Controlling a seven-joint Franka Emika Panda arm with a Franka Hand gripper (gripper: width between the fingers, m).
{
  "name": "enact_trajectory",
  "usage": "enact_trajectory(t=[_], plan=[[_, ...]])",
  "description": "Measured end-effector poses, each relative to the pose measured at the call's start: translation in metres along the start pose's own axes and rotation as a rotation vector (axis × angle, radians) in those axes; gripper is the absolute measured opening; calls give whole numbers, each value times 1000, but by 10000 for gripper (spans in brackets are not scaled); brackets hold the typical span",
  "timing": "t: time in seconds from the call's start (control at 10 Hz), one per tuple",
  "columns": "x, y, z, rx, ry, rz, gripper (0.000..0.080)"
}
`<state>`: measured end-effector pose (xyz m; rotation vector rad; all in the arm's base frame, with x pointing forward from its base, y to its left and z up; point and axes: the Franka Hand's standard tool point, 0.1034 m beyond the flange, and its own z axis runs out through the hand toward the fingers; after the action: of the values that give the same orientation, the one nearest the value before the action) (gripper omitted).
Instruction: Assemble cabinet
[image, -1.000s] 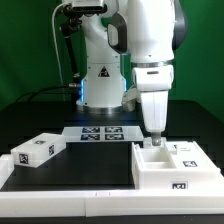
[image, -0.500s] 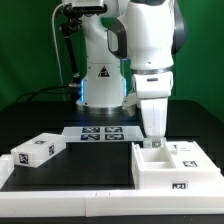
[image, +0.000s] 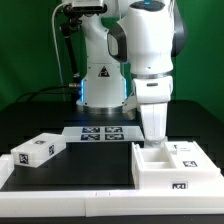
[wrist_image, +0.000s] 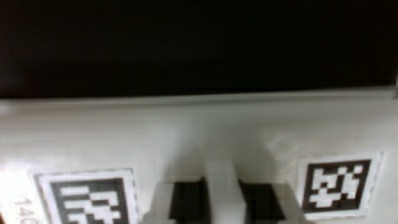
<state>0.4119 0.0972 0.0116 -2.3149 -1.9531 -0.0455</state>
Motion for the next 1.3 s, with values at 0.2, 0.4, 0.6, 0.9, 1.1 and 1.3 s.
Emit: enact_trajectory(t=[0.2, 0.4, 0.6, 0.9, 1.1, 1.3], plan=[[1, 2, -2, -2, -1, -1, 69], [1, 1, -1, -1, -1, -1, 69], [0, 2, -8, -2, -11, -5, 69], [-5, 6, -28, -4, -44, -10, 70], [-8, 12, -39, -3, -62, -9, 70], [-12, 19, -43, 7, -71, -13, 70]])
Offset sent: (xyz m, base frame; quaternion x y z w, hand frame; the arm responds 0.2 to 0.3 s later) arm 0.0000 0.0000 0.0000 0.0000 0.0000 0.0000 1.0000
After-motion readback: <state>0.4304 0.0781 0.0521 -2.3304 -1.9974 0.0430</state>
